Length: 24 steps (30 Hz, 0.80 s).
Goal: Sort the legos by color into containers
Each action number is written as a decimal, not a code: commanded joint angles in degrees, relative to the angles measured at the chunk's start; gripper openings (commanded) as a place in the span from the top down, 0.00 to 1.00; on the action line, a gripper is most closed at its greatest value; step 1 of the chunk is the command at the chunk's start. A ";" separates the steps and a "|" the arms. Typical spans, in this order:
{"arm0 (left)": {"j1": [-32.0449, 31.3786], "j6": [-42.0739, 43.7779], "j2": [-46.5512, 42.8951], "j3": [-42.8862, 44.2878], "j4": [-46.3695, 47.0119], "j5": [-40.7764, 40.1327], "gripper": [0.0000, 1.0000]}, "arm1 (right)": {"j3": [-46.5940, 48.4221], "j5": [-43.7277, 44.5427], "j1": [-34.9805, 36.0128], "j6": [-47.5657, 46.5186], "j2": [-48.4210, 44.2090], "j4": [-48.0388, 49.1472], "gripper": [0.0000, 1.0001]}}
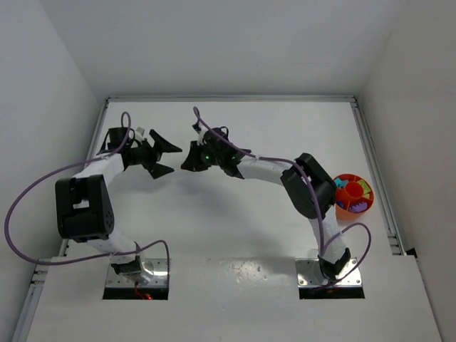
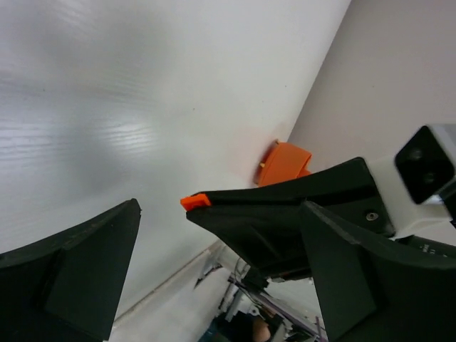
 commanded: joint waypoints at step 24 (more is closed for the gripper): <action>-10.63 54.63 -2.00 30.81 -23.62 -24.62 0.00 | -12.40 -1.63 -58.81 -68.96 -45.22 -70.28 1.00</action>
